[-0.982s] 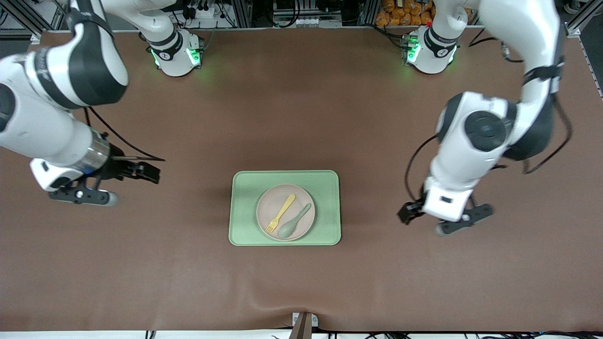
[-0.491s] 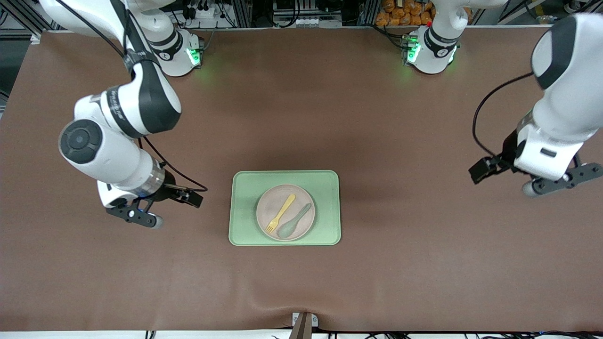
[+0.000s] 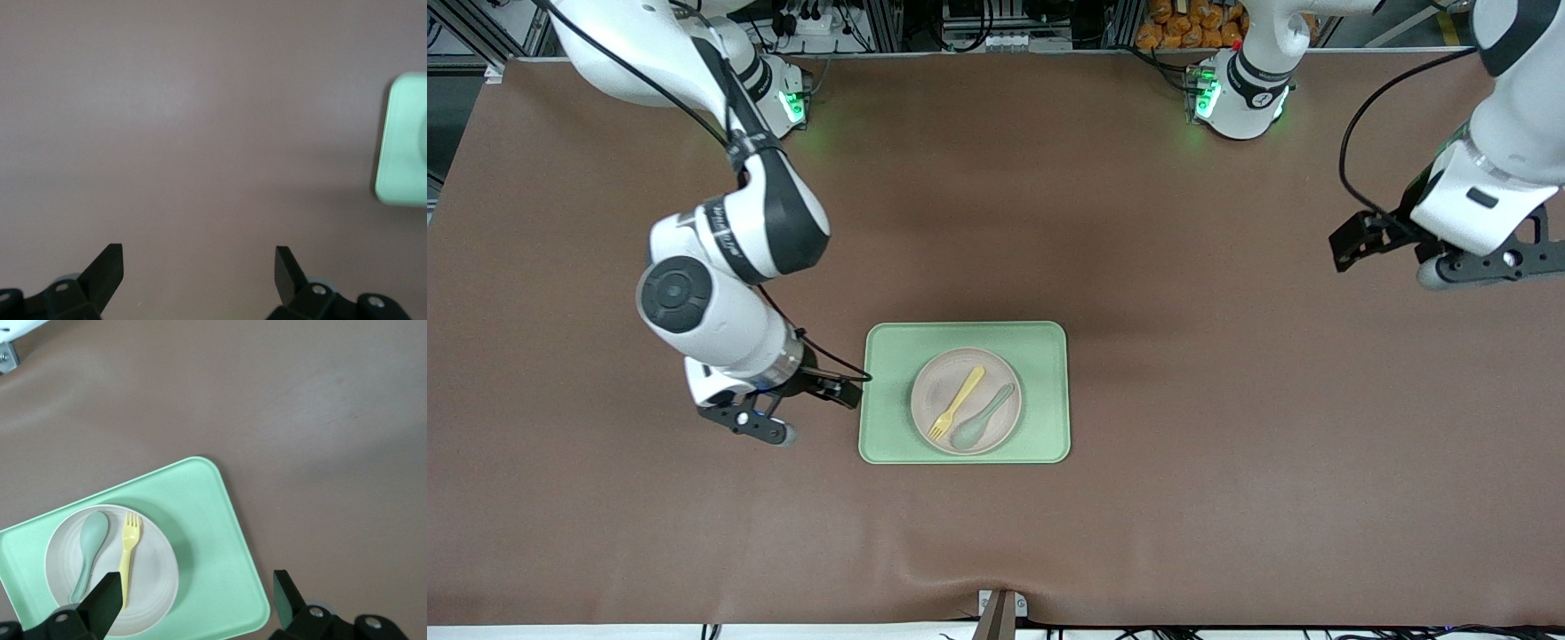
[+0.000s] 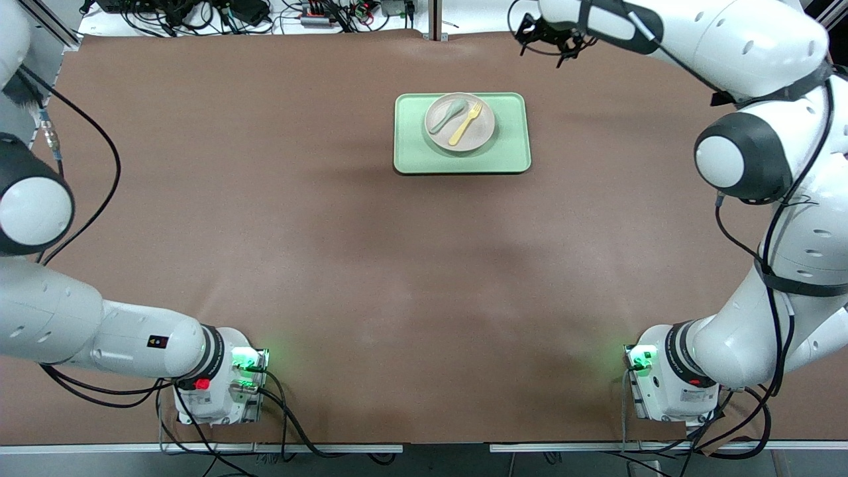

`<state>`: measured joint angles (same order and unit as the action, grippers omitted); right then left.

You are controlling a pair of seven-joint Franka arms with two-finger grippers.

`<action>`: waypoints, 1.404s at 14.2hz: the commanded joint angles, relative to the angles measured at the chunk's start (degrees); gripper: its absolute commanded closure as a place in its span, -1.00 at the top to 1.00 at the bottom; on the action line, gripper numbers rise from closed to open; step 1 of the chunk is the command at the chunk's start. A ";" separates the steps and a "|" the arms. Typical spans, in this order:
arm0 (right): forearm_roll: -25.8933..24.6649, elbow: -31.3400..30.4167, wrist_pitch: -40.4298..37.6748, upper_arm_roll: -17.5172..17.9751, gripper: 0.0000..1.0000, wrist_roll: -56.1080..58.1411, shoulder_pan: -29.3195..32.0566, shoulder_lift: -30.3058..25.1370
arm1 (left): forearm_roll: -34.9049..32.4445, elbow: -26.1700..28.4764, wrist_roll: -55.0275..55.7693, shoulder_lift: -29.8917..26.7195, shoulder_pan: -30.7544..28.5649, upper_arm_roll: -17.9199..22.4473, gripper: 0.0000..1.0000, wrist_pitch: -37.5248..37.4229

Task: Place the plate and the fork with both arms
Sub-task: 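Lower the right gripper over the yellow fork and grasp it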

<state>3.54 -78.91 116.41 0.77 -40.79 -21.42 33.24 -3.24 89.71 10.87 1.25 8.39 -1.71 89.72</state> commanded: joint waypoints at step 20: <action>0.41 14.30 5.06 -0.33 0.51 -20.12 -8.64 20.19 | 3.68 0.38 -8.15 -6.61 -3.82 0.66 1.00 -6.93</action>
<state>3.55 -67.79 122.87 0.77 -58.89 -29.41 51.23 0.26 90.25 2.67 -5.17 5.41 -0.61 83.22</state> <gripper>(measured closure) 0.225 0.000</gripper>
